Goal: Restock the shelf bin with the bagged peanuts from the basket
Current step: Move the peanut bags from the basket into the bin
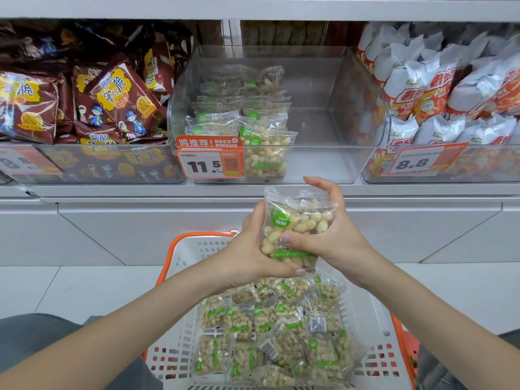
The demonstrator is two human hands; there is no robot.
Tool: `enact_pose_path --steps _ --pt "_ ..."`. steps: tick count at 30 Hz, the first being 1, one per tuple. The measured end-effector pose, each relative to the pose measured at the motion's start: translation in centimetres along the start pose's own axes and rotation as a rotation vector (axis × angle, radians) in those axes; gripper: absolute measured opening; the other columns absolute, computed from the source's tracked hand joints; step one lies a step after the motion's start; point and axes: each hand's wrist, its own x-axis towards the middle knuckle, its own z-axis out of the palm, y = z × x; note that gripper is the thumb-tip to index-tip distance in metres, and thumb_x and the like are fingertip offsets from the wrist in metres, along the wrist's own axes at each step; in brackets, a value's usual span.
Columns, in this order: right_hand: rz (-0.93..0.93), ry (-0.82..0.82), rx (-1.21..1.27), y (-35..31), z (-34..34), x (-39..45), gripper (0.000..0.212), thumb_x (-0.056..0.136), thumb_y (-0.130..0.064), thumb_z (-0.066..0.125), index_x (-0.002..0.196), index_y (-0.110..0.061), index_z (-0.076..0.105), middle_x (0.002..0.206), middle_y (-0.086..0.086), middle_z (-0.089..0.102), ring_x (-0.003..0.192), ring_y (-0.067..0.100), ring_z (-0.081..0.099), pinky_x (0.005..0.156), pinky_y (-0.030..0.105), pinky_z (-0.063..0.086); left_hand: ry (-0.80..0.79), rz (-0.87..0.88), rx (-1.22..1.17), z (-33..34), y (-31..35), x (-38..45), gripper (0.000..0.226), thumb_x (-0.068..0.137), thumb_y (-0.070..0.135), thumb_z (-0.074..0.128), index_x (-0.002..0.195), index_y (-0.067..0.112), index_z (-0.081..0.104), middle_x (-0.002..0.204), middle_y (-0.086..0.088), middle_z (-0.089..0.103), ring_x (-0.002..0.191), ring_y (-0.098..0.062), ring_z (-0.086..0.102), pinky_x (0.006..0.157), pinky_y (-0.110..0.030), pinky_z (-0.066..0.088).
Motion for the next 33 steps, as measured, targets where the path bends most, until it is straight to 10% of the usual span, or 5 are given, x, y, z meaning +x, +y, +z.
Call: enact_pose_path --steps 7,15,23,27,33 --pt "-0.297 0.374 -0.153 -7.2 -3.7 3.6 0.104 0.033 -0.047 0.093 0.123 -0.042 0.040 0.128 0.008 0.054 0.104 0.018 0.066 0.092 0.037 0.053 0.184 0.144 0.266 -3.9 3.8 1.5 0.097 0.060 0.028 0.087 0.129 0.049 0.023 0.122 0.006 0.036 0.110 -0.007 0.046 0.082 -0.021 0.048" --pt "-0.288 0.476 -0.681 -10.5 -7.2 14.8 0.103 0.060 -0.026 0.090 0.137 -0.017 0.023 0.117 0.001 0.053 0.104 0.015 0.057 0.094 0.025 0.047 0.279 0.238 1.359 -8.3 2.9 3.1 0.078 0.073 0.026 0.075 0.138 0.027 0.032 0.115 -0.005 0.026 0.105 -0.023 0.031 0.083 -0.033 0.040" --pt "-0.064 0.541 -0.624 -8.7 -9.0 25.9 0.114 0.062 -0.033 0.088 0.148 -0.010 0.017 0.149 0.007 0.034 0.136 0.020 0.034 0.109 0.026 0.032 0.291 0.377 1.362 -9.5 2.0 3.9 0.077 0.063 0.015 0.079 0.127 0.022 0.037 0.104 -0.006 0.034 0.091 -0.023 0.036 0.067 -0.034 0.042" --pt "0.025 0.317 -0.500 -6.6 -10.3 28.4 0.118 0.044 -0.051 0.091 0.141 -0.013 0.034 0.135 0.001 0.047 0.127 0.016 0.046 0.100 0.027 0.044 0.348 0.466 1.356 -9.8 0.9 4.5 0.078 0.048 0.007 0.083 0.116 0.016 0.046 0.096 -0.008 0.037 0.083 -0.023 0.035 0.056 -0.034 0.044" --pt "0.035 0.333 -0.704 -4.8 -11.0 30.0 0.094 0.070 -0.028 0.083 0.140 -0.008 0.023 0.140 0.002 0.042 0.129 0.017 0.042 0.106 0.029 0.037 0.425 0.503 1.376 -9.6 0.2 5.1 0.073 0.047 -0.003 0.078 0.111 0.014 0.049 0.094 -0.008 0.037 0.082 -0.025 0.035 0.055 -0.033 0.043"
